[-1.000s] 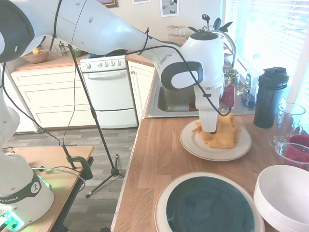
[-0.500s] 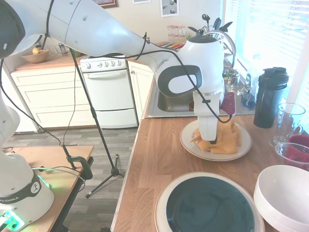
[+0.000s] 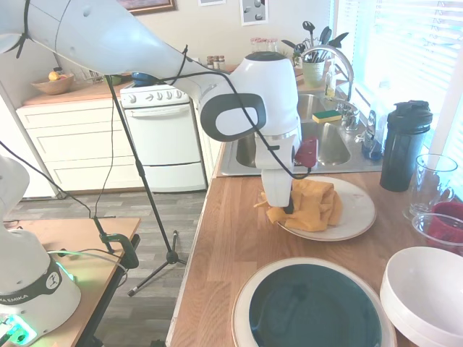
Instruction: Wipe the white plate in clockwise motion
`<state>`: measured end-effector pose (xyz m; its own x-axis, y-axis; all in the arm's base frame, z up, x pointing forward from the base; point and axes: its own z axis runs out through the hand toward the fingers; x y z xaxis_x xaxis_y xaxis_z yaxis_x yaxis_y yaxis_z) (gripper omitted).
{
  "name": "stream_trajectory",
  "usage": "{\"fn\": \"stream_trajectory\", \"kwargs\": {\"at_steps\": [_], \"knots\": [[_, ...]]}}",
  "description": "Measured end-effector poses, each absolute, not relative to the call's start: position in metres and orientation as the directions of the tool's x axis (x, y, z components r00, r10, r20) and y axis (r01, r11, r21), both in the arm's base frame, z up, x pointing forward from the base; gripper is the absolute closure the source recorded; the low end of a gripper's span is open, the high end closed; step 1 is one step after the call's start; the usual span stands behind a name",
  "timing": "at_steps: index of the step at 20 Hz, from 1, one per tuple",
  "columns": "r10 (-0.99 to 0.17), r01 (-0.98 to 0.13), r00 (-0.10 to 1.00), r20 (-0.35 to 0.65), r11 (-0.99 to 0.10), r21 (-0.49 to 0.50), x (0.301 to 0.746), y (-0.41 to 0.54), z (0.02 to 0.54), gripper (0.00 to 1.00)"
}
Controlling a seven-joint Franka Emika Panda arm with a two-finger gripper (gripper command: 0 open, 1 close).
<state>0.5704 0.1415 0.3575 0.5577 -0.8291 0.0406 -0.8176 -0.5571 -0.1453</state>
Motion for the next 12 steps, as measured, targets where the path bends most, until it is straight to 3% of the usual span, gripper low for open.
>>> {"fn": "stream_trajectory", "kwargs": {"at_steps": [12], "knots": [[-0.817,-0.805,0.577,0.021,-0.573,-0.154,0.542,0.198,0.356,1.0]]}}
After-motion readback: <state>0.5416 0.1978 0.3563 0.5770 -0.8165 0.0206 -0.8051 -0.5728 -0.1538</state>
